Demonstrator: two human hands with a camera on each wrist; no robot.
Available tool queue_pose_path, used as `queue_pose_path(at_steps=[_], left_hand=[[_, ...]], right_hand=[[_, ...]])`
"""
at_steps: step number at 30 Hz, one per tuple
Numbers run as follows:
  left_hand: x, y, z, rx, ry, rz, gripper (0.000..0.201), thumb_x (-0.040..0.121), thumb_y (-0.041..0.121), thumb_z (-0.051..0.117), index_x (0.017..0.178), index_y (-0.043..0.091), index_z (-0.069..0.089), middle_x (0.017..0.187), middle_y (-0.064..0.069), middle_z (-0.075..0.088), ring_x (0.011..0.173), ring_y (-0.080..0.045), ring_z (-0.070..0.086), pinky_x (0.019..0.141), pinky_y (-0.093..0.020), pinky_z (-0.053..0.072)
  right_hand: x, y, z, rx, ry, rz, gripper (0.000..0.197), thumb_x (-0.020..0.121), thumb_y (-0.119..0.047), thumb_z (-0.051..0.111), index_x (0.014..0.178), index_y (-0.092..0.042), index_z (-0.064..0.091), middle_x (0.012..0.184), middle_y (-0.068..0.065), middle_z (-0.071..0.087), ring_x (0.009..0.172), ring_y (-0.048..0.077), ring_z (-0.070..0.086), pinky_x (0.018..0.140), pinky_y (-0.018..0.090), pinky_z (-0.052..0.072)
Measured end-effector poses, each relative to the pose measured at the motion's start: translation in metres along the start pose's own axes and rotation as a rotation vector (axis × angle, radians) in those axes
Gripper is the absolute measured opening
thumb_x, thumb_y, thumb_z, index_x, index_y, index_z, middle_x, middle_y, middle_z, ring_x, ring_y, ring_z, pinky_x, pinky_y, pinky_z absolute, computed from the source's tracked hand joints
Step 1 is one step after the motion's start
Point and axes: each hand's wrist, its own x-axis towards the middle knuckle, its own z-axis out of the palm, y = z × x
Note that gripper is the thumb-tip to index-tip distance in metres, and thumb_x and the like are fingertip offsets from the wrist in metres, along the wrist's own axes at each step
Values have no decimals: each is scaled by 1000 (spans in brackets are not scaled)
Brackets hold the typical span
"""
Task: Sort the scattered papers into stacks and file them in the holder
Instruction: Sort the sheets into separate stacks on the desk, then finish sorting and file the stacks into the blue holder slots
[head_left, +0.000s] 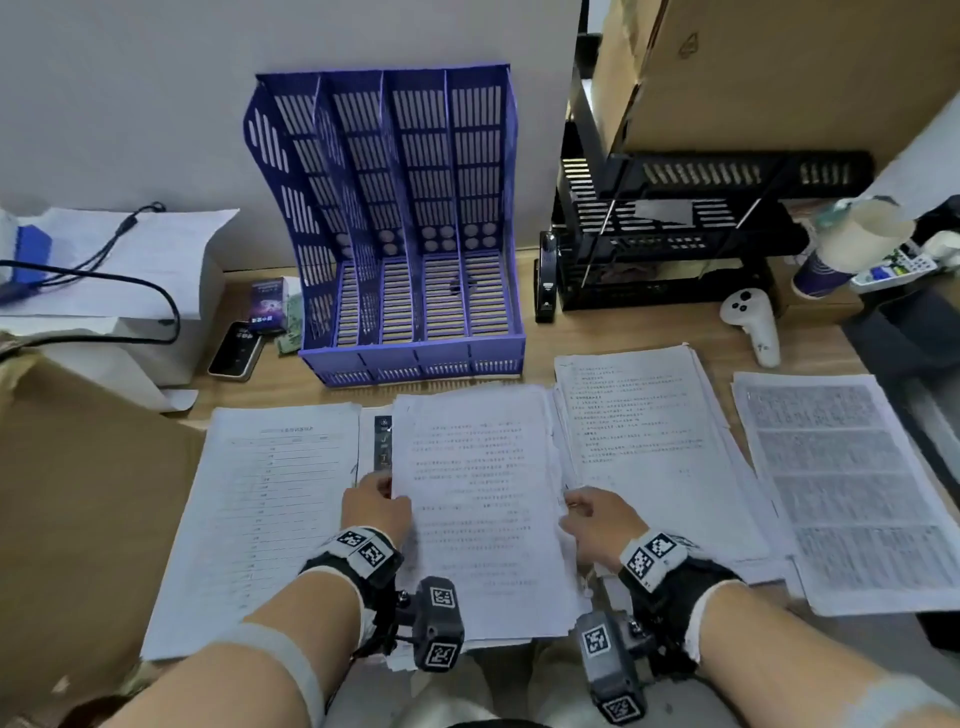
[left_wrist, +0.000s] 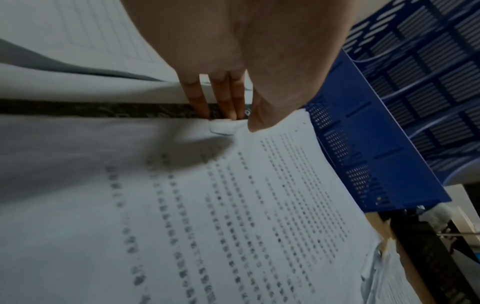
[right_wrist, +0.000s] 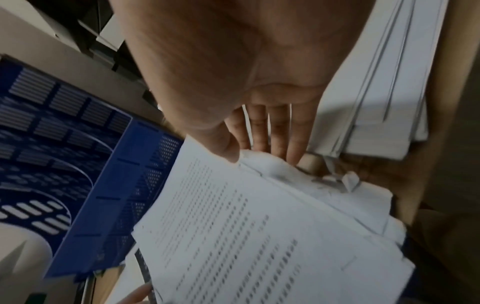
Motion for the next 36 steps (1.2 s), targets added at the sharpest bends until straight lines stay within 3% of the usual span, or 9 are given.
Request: queue_pose_path(at_steps=[9,16,19,23,27,30,32,34,36], left_hand=[[-8,-29,-5,-60,-136,-28,36,88,11,62,124,14,59,114,-7,66,102,-25,63,96,-34,51],[-15,-31,-12,17,-55,64,17,90,18,58,100,32,59,77,5,60,64,-9,53,53,-18,39],[-19,-27,-17,-15,-65,96,24,90,20,58,100,41,54,85,4,64,69,-7,54,54,-15,38],[-13,-26,-18,-65,-83,123,20,87,18,63,101,32,65,92,-2,69,74,-12,58,58,-15,42],[-9,-22,-15,-167,-156,84,13,85,13,67,94,23,65,77,2,65,72,-18,61,80,-39,59],[-6,-10,-18,-224,-191,75,36,84,12,71,115,19,55,82,0,62,78,-21,62,83,-38,57],[-7,6,-27,-290,-158,108,74,81,11,76,141,22,35,108,-6,63,96,-25,63,92,-39,53],[-9,28,-37,-203,-51,239,103,74,14,83,152,28,17,139,-10,44,123,-27,51,105,-39,42],[-10,54,-46,-47,67,437,116,68,25,88,154,35,11,148,-5,32,136,-22,37,112,-40,36]], right_hand=[[-11,-10,16,-75,151,-3,17,89,-21,61,101,-24,50,96,-5,57,89,14,54,78,22,38],[-15,-13,23,-100,205,-25,21,76,-20,67,66,-14,50,65,4,51,58,15,43,54,25,31],[-18,-17,26,-130,199,-39,17,82,-19,64,70,-13,53,68,0,55,59,13,46,50,22,32],[-21,-19,25,-124,230,-78,12,90,-20,56,99,-14,62,92,0,65,76,15,54,64,23,39],[-28,-24,13,-79,274,-103,26,97,-23,50,119,-14,62,113,4,67,93,21,59,79,25,43],[-33,-33,-8,-99,335,-118,28,95,-11,48,118,-17,63,111,7,68,93,27,61,81,29,47],[-36,-41,-26,-175,379,-163,30,93,-10,47,114,-23,64,106,5,70,88,27,61,74,28,48],[-38,-53,-44,-285,438,-223,25,92,-13,48,105,-26,65,96,2,71,81,26,61,66,27,44],[-43,-69,-61,-363,467,-283,21,93,-15,48,88,-27,64,82,-1,69,75,24,62,60,28,45]])
